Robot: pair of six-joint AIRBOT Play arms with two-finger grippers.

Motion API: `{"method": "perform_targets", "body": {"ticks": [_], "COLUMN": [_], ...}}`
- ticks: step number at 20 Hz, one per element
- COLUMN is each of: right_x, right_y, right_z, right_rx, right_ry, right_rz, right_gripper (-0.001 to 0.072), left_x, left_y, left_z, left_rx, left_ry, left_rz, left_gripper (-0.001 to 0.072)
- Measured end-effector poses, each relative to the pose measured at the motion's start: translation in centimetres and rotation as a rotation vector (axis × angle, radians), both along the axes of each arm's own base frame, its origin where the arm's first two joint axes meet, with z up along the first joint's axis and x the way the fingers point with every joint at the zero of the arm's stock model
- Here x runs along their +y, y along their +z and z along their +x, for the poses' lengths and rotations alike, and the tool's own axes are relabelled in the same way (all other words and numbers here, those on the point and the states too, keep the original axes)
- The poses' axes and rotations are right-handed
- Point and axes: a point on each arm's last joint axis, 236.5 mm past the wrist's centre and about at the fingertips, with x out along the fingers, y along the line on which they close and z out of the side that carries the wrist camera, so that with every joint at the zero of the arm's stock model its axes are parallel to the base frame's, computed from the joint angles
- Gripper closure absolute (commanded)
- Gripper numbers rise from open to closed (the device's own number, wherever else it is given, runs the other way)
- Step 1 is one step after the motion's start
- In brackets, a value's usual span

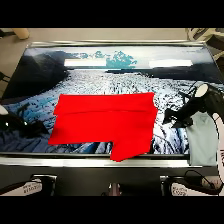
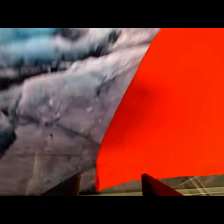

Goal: Fold the shirts.

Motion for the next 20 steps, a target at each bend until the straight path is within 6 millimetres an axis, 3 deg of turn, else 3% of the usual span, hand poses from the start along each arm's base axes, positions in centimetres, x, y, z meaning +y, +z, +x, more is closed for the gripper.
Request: {"method": "perform_targets", "body": {"ticks": [4, 7, 8, 9, 11, 15, 17, 20], "right_x": [0.5, 0.9, 1.4, 1.9, 3.5, 6.7, 8.2, 9.5], "right_y": [-0.2, -0.4, -0.6, -1.0, -2.1, -4.8, -5.5, -6.4], "right_z": [-1.0, -1.9, -2.6, -3.5, -5.8, -9.0, -9.6, -9.8], "right_rx": [-0.001, 0.005, 0.012, 0.019, 0.042, 0.064, 0.062, 0.046], "right_ry": [0.014, 0.024, 0.029, 0.04, 0.073, 0.107, 0.079, 0.032], "right_rz": [0.023, 0.042, 0.053, 0.061, 0.078, 0.118, 0.162, 0.198], "right_gripper": [0.0281, 0.0211, 0.0209, 0.0201, 0.0171, 0.0185, 0.0252, 0.0498], "left_x": [-1.6, -2.2, -2.6, -2.8, -3.3, -4.0, -4.0, -4.1], "left_y": [-1.8, -2.5, -2.6, -2.8, -3.0, -3.0, -2.9, -2.7], "left_z": [-1.4, -1.0, -0.8, -0.7, -0.3, -0.2, 0.1, 0.1], "left_rx": [-0.012, -0.035, -0.044, -0.049, -0.064, -0.07, -0.085, -0.091], "left_ry": [0.022, 0.048, 0.049, 0.046, 0.04, 0.023, 0.023, 0.02], "left_rz": [-0.018, -0.01, -0.01, -0.006, -0.001, -0.001, 0.005, 0.006], "left_gripper": [0.0275, 0.0338, 0.0534, 0.0662, 0.068, 0.068, 0.068, 0.0681]}}
